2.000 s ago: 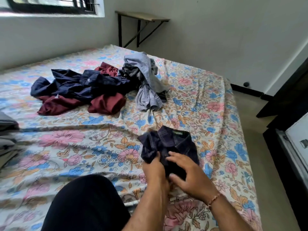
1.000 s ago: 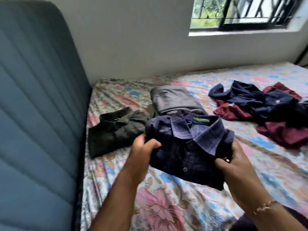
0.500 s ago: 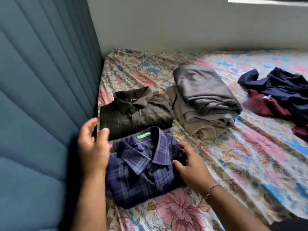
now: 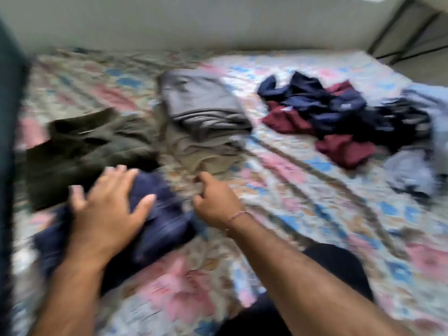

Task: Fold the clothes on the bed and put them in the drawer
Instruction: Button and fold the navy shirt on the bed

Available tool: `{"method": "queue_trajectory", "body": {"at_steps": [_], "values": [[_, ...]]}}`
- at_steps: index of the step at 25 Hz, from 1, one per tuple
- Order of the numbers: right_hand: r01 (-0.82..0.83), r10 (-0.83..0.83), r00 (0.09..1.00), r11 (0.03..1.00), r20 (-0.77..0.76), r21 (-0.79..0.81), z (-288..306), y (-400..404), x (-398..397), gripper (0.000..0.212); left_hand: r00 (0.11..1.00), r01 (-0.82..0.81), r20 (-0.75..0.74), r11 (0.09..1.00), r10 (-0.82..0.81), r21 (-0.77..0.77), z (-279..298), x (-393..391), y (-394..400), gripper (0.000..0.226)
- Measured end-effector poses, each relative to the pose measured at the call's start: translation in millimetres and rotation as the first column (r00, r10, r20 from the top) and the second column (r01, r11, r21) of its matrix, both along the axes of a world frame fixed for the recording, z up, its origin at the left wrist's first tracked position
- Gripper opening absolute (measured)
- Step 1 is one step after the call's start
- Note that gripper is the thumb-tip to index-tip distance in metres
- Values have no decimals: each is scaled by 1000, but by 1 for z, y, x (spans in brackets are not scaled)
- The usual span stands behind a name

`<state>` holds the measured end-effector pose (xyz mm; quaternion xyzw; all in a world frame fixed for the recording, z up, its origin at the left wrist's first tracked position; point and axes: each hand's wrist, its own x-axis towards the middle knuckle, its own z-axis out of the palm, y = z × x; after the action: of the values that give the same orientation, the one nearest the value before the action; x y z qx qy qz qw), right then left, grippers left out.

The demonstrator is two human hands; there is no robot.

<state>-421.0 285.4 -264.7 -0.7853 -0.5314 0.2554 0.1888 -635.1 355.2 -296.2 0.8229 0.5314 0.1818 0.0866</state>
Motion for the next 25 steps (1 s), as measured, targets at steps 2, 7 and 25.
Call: {"method": "queue_trajectory", "body": {"at_steps": [2, 7, 25], "values": [[38, -39, 999, 998, 22, 43, 18, 7, 43, 37, 985, 151, 67, 986, -156, 71, 31, 32, 0, 83], [385, -386, 917, 923, 103, 26, 46, -68, 244, 37, 518, 686, 731, 726, -444, -44, 114, 280, -79, 56], [366, -321, 805, 931, 499, 7, 53, -3, 494, 36, 64, 538, 637, 511, 768, -670, 48, 536, -113, 33]]}}
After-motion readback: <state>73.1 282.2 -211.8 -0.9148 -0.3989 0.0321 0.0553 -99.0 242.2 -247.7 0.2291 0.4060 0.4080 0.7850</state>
